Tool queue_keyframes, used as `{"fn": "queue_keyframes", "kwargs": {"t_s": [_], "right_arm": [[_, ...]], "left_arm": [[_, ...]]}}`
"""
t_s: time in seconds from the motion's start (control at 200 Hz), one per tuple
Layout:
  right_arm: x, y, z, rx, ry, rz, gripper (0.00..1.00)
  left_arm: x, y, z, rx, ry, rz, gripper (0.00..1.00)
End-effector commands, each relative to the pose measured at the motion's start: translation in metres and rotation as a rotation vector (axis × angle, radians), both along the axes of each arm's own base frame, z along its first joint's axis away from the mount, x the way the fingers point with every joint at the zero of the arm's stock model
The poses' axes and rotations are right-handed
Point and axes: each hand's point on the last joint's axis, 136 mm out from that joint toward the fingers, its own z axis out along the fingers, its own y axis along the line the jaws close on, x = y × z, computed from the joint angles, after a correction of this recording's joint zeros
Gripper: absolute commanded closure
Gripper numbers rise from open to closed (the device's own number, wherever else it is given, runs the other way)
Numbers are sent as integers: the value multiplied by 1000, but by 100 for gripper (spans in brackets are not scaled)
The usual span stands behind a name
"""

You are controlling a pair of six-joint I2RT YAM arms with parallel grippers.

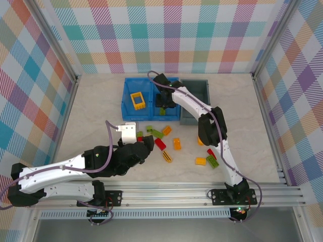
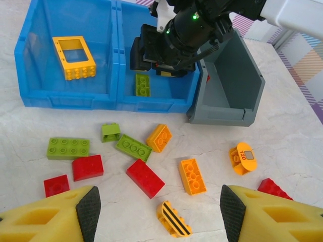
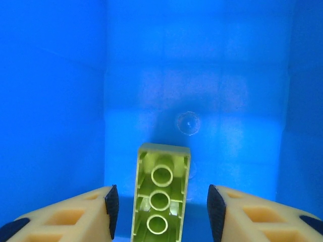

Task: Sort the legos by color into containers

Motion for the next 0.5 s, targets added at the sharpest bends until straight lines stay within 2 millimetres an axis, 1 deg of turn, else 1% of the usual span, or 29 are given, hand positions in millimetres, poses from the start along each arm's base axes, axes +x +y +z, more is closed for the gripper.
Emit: {"fn": "queue_keyframes", "kwargs": {"t_s": [0.0,0.105,0.215,0.34,0.445,0.495], "right_arm": [[-3,5,67,42,-108,25,47],[-7,5,113,63,-196,43,47],[-17,-3,161,77,-282,49,47],[-42,-14,212,122,-375,80,47],[-76,-30,236,148,-406,102,47],[-96,-39,237,160,-395,119,47]], "left_arm": [[-1,12,-3,6,10,25,34],[-1,18,-6,11,34,43,34],[0,25,-10,21,75,62,35],[1,32,-10,14,119,64,36],[2,35,-13,-14,185,68,37],[1,31,-18,-41,235,64,37]]}}
